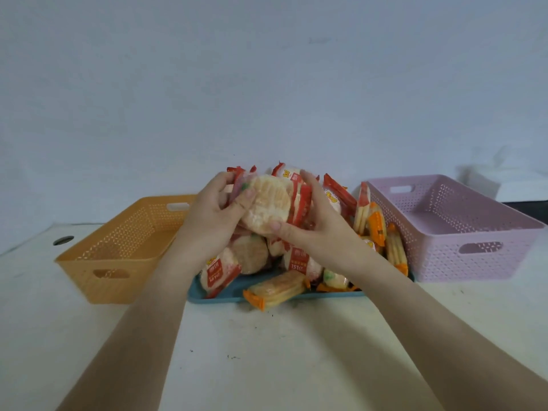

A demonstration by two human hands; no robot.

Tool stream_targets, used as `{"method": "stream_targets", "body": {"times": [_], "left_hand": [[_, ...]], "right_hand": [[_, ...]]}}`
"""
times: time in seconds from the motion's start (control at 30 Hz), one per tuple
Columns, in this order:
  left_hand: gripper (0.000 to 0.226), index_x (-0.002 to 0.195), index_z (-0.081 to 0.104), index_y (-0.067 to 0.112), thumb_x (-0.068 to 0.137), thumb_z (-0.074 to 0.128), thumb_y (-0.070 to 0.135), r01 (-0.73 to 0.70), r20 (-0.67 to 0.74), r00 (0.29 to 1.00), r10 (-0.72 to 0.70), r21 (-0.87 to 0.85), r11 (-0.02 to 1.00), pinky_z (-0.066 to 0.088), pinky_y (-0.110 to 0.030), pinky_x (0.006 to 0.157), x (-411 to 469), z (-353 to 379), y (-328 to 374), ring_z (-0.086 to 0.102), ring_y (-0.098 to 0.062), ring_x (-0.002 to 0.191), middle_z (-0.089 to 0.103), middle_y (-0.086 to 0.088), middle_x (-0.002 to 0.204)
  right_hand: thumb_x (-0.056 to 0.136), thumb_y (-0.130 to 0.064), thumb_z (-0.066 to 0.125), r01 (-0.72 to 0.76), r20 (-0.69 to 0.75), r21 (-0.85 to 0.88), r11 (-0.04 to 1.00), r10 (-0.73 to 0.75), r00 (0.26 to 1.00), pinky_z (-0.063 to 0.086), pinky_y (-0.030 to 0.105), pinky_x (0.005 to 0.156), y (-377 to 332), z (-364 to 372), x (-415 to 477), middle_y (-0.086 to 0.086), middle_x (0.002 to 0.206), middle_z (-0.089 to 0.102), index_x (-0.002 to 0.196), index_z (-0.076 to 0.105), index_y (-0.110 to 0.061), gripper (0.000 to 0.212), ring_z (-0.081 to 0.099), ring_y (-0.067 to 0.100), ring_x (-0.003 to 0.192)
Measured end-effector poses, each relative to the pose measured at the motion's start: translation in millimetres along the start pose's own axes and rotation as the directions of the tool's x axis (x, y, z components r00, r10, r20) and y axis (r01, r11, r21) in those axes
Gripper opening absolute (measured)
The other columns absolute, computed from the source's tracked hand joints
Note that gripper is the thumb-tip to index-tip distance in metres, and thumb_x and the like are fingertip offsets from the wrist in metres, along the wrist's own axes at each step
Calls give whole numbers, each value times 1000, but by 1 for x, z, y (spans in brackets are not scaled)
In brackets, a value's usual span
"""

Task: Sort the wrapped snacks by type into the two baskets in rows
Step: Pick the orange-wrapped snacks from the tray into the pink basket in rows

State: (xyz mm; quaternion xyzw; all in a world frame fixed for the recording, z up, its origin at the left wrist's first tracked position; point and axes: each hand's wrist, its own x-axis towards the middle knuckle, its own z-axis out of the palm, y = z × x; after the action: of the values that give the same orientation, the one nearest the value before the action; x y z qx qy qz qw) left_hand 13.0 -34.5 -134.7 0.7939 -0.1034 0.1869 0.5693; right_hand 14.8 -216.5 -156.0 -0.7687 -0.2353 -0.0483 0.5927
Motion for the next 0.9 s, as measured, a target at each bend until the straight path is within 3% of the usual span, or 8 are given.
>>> {"method": "stream_targets", "body": {"times": [0.13, 0.23, 0.37, 0.47, 0.63, 0.73, 0.83, 0.9], "left_hand": [[13, 101, 57, 32, 94, 55, 43, 67, -3, 998, -67, -29, 997, 57, -23, 59, -3, 8, 1, 73, -11, 82, 72, 1, 100], [11, 102, 54, 31, 95, 56, 39, 136, -23, 990, -138, -58, 989, 56, -21, 57, -2, 9, -1, 73, -11, 80, 69, -2, 105], [26, 111, 50, 31, 90, 66, 29, 26, -156, 988, 0, 164, 986, 54, -24, 67, 1, -1, -1, 65, -12, 96, 65, 4, 111], [34, 109, 60, 38, 83, 74, 22, -93, -10, 994, 107, 423, 902, 40, -14, 73, 1, -8, 7, 57, -3, 96, 62, 17, 104], [13, 97, 62, 36, 87, 69, 33, -188, 156, 981, 112, 668, 720, 47, -27, 71, -5, 2, 7, 59, -7, 83, 63, 13, 90], [32, 102, 60, 22, 89, 57, 51, -144, 203, 978, -55, 839, 524, 49, -33, 68, -2, -1, -6, 57, -11, 76, 65, 2, 87], [28, 95, 58, 23, 88, 60, 50, -111, 269, 911, -313, 890, 442, 42, -26, 64, 0, -5, -19, 55, -8, 79, 63, 5, 90], [50, 129, 53, 24, 86, 65, 47, -61, 279, 864, -418, 883, 465, 46, -27, 84, 1, -6, -27, 57, -17, 108, 60, 0, 124]], "right_hand": [[87, -22, 69, -15, -90, 256, 967, 39, 995, 58, 35, 87, -6, -5, 2, 3, 110, 71, 130, 51, -22, 47, 70, 14, 98], [92, -21, 64, -82, -96, 287, 955, 114, 989, 59, 31, 81, 0, -12, 3, 4, 102, 73, 116, 61, -19, 25, 72, 16, 92], [90, -18, 65, -81, -234, -138, 987, 47, 971, 53, 21, 66, 4, -24, 3, -7, 90, 63, 110, 59, -24, 22, 61, 9, 79], [82, -21, 73, -77, -253, -452, 889, -45, 966, 48, 25, 77, 2, -33, 5, -7, 98, 60, 115, 60, -23, 35, 56, 11, 88], [80, -22, 74, -96, -397, -255, 962, -14, 918, 55, 32, 73, -7, -51, 6, -3, 89, 65, 98, 64, -16, 22, 64, 17, 83], [82, -27, 73, -186, -362, -64, 981, 150, 920, 59, 49, 77, -10, -59, 4, 8, 95, 69, 98, 64, -13, 23, 71, 25, 86], [80, -24, 71, -232, -168, -332, 914, 184, 968, 57, 43, 74, -7, -55, 2, 13, 84, 67, 94, 66, -6, 23, 66, 22, 77], [83, -24, 65, -164, -36, -588, 792, 177, 984, 46, 31, 65, -3, -42, 1, 3, 82, 60, 94, 60, -8, 20, 57, 19, 80]]}}
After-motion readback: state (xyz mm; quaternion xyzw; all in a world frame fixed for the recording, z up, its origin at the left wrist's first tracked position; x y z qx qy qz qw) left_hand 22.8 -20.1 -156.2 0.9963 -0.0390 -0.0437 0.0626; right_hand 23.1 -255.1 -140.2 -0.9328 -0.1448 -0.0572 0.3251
